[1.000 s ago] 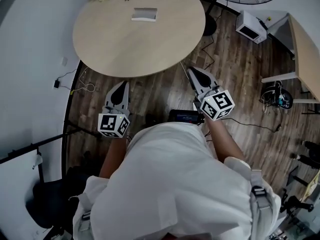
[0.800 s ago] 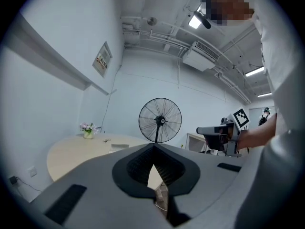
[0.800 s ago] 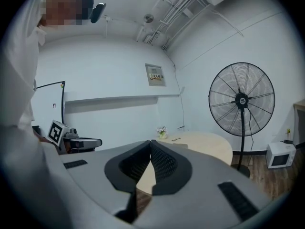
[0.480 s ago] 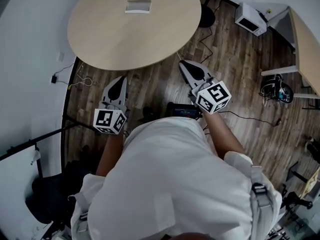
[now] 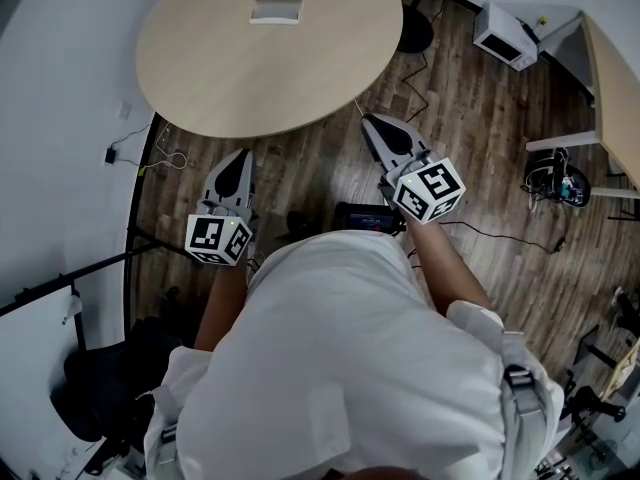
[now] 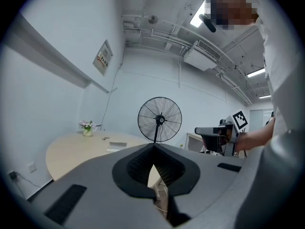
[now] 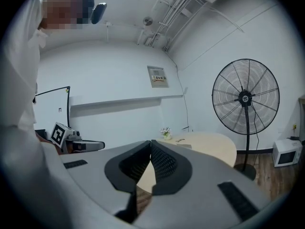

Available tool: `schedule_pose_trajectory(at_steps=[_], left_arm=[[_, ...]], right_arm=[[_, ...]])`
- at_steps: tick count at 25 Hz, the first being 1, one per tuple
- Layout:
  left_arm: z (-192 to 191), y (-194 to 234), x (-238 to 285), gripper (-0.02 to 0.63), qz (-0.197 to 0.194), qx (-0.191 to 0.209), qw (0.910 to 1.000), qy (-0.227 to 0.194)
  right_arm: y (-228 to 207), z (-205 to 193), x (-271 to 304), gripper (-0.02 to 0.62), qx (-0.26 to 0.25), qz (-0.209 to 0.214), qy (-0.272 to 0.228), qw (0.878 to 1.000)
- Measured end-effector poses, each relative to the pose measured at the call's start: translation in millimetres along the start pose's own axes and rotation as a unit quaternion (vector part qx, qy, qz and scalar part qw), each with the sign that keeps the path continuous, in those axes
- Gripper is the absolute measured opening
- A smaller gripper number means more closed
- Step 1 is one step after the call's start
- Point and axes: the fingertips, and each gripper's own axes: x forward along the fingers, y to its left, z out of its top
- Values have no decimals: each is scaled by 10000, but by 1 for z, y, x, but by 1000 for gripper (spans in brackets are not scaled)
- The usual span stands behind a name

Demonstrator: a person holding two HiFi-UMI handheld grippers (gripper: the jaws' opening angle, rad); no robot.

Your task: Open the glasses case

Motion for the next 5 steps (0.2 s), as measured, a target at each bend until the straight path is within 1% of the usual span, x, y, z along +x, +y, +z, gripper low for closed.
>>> schedule_pose_trajectory(at_steps=[5], left_arm=[[1, -10, 11, 11, -96, -57, 9999, 26]], right_arm=[[-7, 3, -3, 25, -1, 33, 0, 10000]])
